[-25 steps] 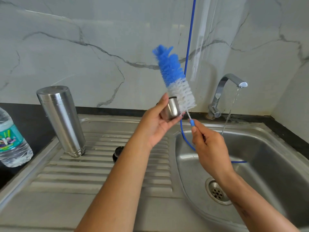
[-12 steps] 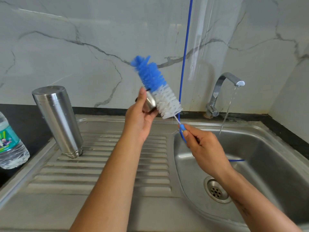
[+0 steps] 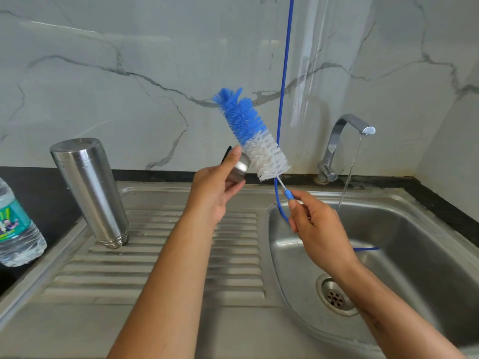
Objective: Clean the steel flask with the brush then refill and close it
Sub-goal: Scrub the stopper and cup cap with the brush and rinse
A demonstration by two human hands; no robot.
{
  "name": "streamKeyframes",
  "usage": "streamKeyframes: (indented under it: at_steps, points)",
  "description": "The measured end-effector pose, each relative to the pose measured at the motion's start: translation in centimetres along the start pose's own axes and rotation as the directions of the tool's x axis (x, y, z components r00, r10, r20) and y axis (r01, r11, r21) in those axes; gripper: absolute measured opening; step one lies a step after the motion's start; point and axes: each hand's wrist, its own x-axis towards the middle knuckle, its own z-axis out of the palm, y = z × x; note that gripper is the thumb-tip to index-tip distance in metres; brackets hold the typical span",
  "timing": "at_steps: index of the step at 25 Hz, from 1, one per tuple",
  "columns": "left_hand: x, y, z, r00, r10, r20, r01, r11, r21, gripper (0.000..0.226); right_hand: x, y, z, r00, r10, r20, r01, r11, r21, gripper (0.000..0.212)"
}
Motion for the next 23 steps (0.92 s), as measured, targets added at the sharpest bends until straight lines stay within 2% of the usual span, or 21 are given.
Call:
streamKeyframes:
  at_steps: [2, 4, 6, 8, 10, 13, 14, 15, 18, 19, 21, 23]
  points:
    - [-0.4, 0.5, 0.2, 0.994, -0.061, 0.093, 0.077, 0.979, -0.187, 0.02, 0.0, 0.0, 0.1, 1.0, -0.002, 0.001, 0.002, 1.0, -0.012, 0.028]
    - [-0.6, 0.1, 0.8, 0.989, -0.078, 0.122, 0.105, 0.967, -0.234, 0.01, -0.1, 0.0, 0.5, 1.0, 0.002, 0.018, -0.002, 1.0, -0.025, 0.035]
    - [-0.6, 0.0, 1.1, 0.997, -0.028, 0.067, 0.046, 0.957, -0.287, 0.01, -0.3, 0.0, 0.7, 0.997, -0.011, 0.072, 0.015, 0.999, -0.052, 0.035]
    - [0.3, 0.9, 0.0, 1.0, 0.026, -0.014, -0.029, 0.899, -0.438, 0.014, -0.5, -0.3, 0.8, 0.986, -0.036, 0.161, 0.045, 0.998, -0.053, 0.032]
    - [0.9, 1.4, -1.1, 0.999, 0.044, -0.015, -0.045, 0.865, -0.5, 0.017, -0.6, -0.4, 0.8, 0.982, -0.06, 0.178, 0.071, 0.996, -0.053, 0.029]
    - [-0.6, 0.5, 0.4, 0.987, 0.021, 0.162, 0.026, 0.959, -0.283, 0.019, -0.4, -0.3, 0.6, 0.998, -0.045, 0.033, 0.047, 0.997, -0.057, 0.026]
    - [-1.0, 0.2, 0.9, 0.985, 0.029, 0.17, 0.01, 0.975, -0.224, 0.019, -0.3, -0.3, 0.5, 0.999, -0.038, 0.018, 0.039, 0.998, -0.052, 0.025]
    - [-1.1, 0.2, 1.1, 0.988, 0.055, 0.144, -0.023, 0.977, -0.214, 0.018, -0.2, -0.4, 0.4, 0.998, -0.034, 0.043, 0.036, 0.998, -0.048, 0.026]
    - [-0.2, 1.0, -0.4, 0.995, 0.091, 0.037, -0.072, 0.934, -0.35, 0.017, -0.5, -0.6, 0.5, 0.977, -0.046, 0.208, 0.054, 0.998, -0.033, 0.029]
    - [-0.1, 0.9, -0.6, 0.995, 0.069, 0.069, -0.042, 0.94, -0.338, 0.016, -0.5, -0.5, 0.5, 0.981, -0.05, 0.186, 0.057, 0.998, -0.032, 0.03]
    - [-0.9, 0.1, 0.4, 0.982, 0.028, 0.187, 0.015, 0.974, -0.227, 0.015, -0.4, -0.5, 0.4, 0.997, -0.055, 0.057, 0.057, 0.998, -0.029, 0.027]
    - [-1.2, -0.1, 1.3, 0.983, 0.048, 0.178, -0.013, 0.981, -0.195, 0.014, -0.3, -0.7, 0.2, 0.998, -0.051, 0.037, 0.052, 0.998, -0.018, 0.024]
